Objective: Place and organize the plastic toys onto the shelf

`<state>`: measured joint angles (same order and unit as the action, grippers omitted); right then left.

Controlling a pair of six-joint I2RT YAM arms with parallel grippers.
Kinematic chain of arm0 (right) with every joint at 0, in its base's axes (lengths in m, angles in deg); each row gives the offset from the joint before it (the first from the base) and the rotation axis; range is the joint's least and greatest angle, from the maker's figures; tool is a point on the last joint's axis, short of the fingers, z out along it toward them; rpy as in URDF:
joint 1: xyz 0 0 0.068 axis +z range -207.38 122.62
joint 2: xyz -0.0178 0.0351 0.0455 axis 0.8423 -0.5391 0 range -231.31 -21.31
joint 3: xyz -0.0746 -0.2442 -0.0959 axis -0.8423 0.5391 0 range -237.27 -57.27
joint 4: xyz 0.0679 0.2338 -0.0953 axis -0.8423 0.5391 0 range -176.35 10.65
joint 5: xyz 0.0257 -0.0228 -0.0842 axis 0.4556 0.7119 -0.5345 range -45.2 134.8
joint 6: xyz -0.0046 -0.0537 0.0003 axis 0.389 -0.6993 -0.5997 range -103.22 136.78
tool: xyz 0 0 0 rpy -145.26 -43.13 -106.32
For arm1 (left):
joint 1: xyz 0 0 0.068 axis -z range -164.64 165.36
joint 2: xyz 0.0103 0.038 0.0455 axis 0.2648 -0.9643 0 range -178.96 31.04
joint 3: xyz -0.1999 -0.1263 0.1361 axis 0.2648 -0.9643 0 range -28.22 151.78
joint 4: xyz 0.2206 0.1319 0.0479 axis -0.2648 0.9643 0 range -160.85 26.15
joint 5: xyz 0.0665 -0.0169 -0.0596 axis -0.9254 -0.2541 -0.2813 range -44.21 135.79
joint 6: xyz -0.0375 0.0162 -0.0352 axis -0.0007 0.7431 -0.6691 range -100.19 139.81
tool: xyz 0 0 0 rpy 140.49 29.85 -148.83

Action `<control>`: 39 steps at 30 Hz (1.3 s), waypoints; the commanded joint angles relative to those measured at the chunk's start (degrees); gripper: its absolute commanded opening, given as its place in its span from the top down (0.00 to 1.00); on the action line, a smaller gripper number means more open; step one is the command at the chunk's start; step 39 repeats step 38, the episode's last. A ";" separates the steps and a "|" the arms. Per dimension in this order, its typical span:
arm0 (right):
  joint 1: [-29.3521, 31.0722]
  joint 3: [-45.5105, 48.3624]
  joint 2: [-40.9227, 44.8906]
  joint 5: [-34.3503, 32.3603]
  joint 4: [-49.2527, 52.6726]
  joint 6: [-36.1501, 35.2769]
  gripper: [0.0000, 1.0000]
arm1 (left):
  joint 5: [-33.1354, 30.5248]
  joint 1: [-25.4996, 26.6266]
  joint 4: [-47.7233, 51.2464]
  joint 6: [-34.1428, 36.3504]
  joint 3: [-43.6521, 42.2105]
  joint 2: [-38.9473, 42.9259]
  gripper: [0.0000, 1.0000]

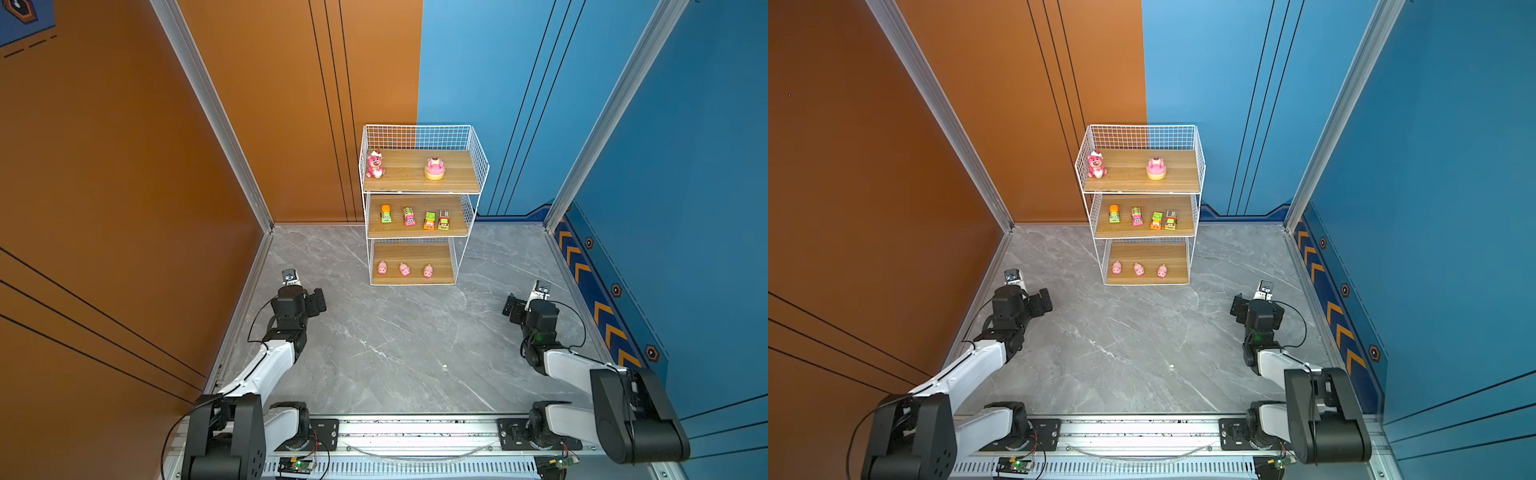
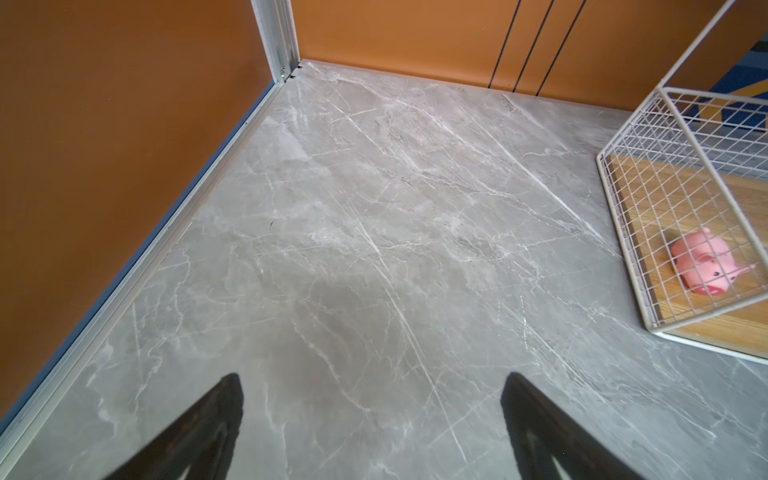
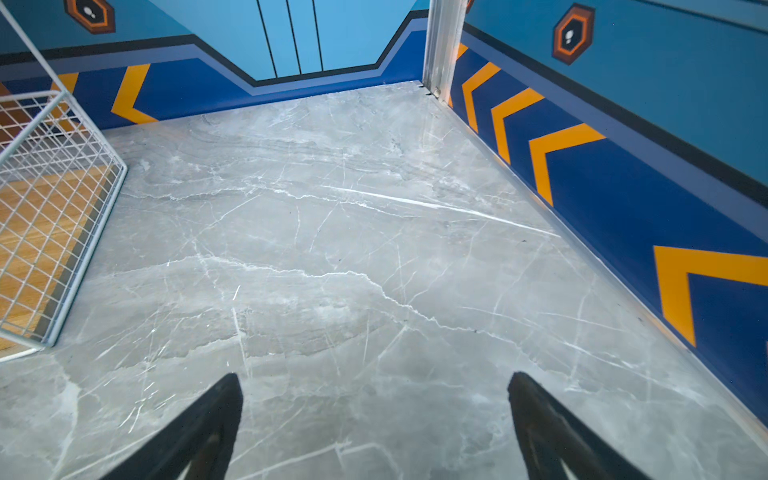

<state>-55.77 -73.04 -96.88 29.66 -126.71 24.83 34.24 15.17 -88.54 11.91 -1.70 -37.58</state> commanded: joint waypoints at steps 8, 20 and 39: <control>2.95 -2.22 -11.69 0.82 -17.03 -5.67 0.00 | 1.95 2.79 -27.80 8.62 -2.54 -18.36 0.02; 0.90 -5.37 -13.02 4.72 -12.04 -4.59 0.00 | -3.62 2.69 -37.24 7.06 -5.73 -21.04 0.02; -0.11 -5.86 -13.03 8.41 -11.27 -4.54 0.00 | -4.04 3.17 -37.24 7.59 -5.64 -21.05 0.02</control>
